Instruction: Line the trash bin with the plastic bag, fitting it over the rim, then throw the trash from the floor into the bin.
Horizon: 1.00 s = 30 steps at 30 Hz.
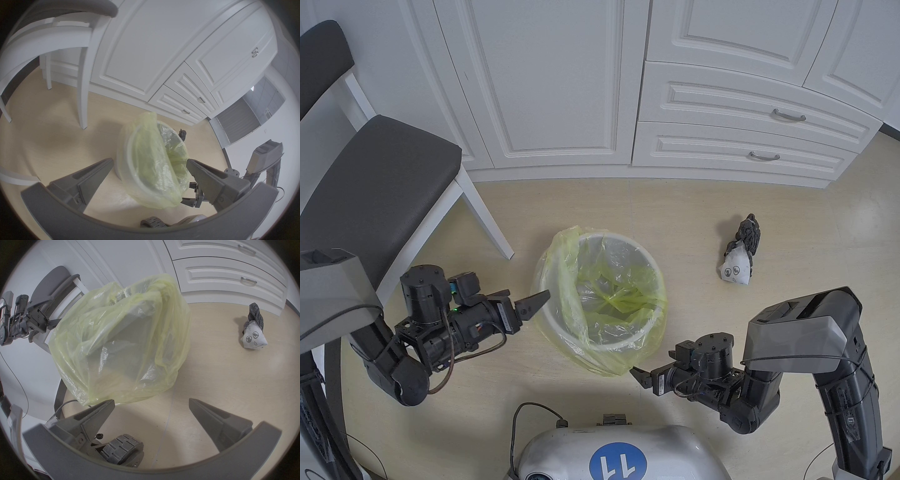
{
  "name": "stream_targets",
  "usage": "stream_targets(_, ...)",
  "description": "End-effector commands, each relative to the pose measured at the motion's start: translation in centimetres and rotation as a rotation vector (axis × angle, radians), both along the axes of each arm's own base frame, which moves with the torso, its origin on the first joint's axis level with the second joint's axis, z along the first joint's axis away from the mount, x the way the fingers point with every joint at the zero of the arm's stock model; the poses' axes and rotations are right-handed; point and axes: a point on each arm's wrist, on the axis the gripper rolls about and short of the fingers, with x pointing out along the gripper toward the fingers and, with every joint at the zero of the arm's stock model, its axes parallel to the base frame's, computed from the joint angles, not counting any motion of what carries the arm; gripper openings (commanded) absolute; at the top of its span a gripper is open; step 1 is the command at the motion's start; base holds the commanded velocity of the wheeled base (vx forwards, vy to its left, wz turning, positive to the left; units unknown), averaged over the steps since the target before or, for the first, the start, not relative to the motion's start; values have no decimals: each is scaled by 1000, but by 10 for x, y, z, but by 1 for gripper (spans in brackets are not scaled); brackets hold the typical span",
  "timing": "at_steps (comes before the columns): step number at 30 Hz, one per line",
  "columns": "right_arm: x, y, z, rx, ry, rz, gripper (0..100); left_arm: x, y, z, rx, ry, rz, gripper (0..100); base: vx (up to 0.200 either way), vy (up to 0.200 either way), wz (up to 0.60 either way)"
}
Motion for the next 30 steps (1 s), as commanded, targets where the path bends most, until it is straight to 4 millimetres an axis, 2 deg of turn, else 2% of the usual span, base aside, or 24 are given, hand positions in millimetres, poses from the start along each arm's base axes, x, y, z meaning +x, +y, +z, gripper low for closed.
stream_targets(1, -1, -1, -1, -3, 5, 1, 100, -3, -34, -3, 16, -19, -22, 100, 0, 0, 0)
stream_targets(3, -1, -1, -1, -3, 5, -1, 100, -4, -43, 1, 48, -51, 28, 100, 0, 0, 0)
stream_targets(8, -3, 0, -2, -8, 6, 5, 100, 6, -47, -2, 116, -30, 84, 100, 0, 0, 0)
stream_targets(14, -4, 0, 0, -3, -5, 8, 100, 6, -54, 0, 126, -31, 98, 100, 0, 0, 0)
stream_targets(17, -5, 0, 0, -2, -9, 10, 100, 5, -73, -10, 145, -30, 75, 100, 0, 0, 0)
stream_targets(20, -5, 0, 0, -4, -10, 9, 100, 14, -87, -25, 225, -51, 152, 100, 0, 0, 0)
stream_targets(24, -5, -1, 0, -4, -8, 7, 100, 23, -92, -44, 331, -80, 226, 100, 0, 0, 0)
stream_targets(30, -6, -1, -3, -8, 0, 7, 100, 26, -96, -48, 334, -85, 230, 100, 0, 0, 0)
